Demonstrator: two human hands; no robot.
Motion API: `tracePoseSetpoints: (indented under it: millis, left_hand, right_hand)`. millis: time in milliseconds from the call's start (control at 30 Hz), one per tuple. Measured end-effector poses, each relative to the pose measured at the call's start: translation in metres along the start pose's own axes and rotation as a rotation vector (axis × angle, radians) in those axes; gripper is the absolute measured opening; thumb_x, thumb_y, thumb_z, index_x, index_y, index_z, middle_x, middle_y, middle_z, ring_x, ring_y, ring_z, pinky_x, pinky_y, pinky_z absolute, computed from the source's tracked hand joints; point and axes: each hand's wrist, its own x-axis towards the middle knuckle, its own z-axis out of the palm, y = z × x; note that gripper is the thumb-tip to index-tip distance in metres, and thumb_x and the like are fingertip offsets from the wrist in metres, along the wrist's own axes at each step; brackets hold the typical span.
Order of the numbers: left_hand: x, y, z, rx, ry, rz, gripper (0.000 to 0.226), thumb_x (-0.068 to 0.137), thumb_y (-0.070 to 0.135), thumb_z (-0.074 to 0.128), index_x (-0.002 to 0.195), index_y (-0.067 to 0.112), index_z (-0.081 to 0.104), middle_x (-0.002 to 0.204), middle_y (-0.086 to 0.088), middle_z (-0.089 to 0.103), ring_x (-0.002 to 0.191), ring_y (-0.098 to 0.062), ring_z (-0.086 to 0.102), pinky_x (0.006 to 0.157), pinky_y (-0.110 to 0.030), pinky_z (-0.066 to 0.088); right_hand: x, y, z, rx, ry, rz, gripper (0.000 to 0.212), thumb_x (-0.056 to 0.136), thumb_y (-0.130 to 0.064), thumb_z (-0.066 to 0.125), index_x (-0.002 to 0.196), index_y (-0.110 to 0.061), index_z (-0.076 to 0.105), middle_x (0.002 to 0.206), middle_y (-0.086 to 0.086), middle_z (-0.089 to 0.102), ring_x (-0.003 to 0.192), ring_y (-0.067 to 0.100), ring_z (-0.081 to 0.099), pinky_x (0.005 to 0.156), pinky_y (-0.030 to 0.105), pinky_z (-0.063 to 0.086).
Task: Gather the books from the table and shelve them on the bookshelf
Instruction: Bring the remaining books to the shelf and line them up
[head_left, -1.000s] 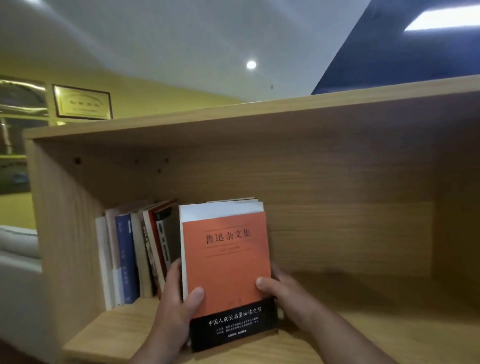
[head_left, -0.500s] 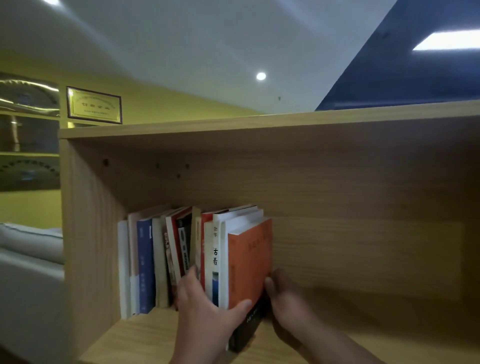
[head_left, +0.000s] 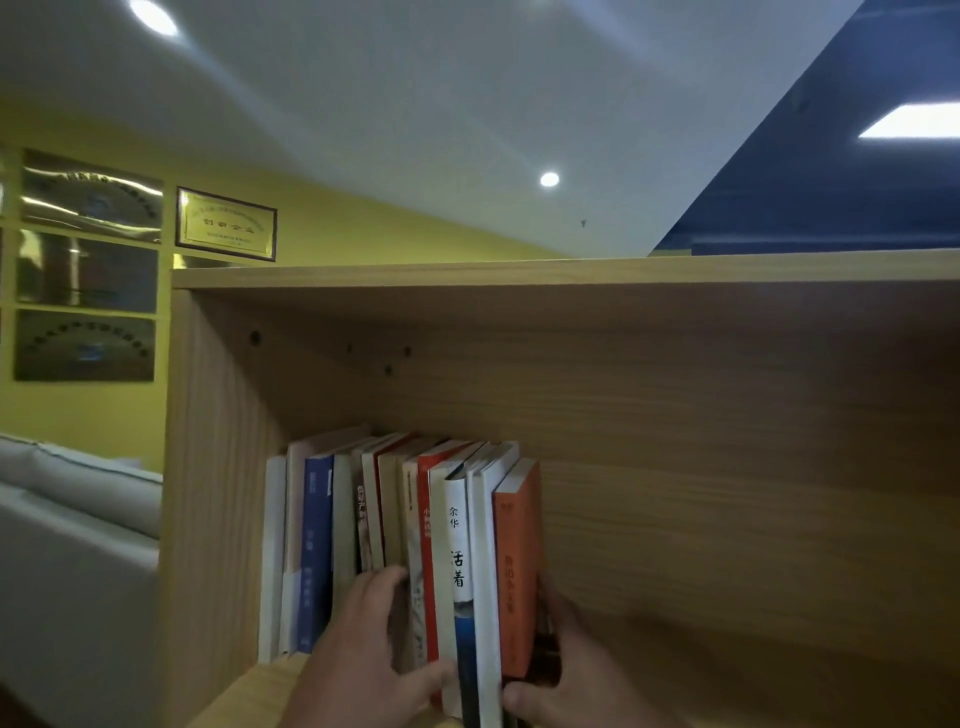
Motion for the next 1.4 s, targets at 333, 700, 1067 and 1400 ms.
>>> tracePoseSetpoints:
  millis: [333,700,1067,1400]
  left_hand:
    - [0.015,-0.005,0.006,0.204,0.044,0.006,0.136,0.057,0.074,0.073,0.138,0.047,-0.033,0.159,0.020,-0.023,0.149,-0.009,-0.017,0.121,-0.045,-0.001]
    - [0.005,-0.005,0.010,0.219,0.089,0.119,0.105,0.074,0.061,0.070,0.151,0.052,-0.001,0.160,0.020,-0.018,0.151,-0.012,-0.003,0.124,-0.041,0.013]
    - [0.019,-0.004,-0.003,0.577,-0.208,0.262,0.102,0.091,0.068,0.043,0.135,0.024,-0.038,0.135,0.001,-0.051,0.134,-0.015,-0.037,0.119,-0.040,-0.008]
    - [0.022,-0.001,0.007,0.707,-0.169,0.162,0.103,0.087,0.074,0.040,0.129,0.034,-0.046,0.139,-0.001,-0.051,0.140,-0.018,-0.033,0.121,-0.051,-0.002]
  right_hand:
    - [0.011,-0.019,0.015,-0.085,0.009,0.038,0.154,0.041,-0.077,0.084,0.152,-0.054,-0.021,0.141,-0.030,0.038,0.123,-0.008,0.046,0.114,0.026,0.036]
    - [0.029,-0.006,0.017,0.050,0.127,0.021,0.114,0.065,-0.058,0.080,0.155,-0.055,0.010,0.132,-0.022,0.042,0.110,-0.001,0.057,0.090,0.014,0.048]
    - [0.040,0.002,0.018,0.050,0.216,0.046,0.108,0.065,-0.070,0.069,0.155,-0.058,0.010,0.127,-0.030,0.044,0.096,-0.010,0.058,0.084,0.004,0.040]
    - [0.041,0.007,0.017,0.162,0.199,0.042,0.106,0.070,-0.050,0.082,0.154,-0.056,0.019,0.107,-0.042,0.057,0.094,-0.018,0.062,0.083,0.002,0.043]
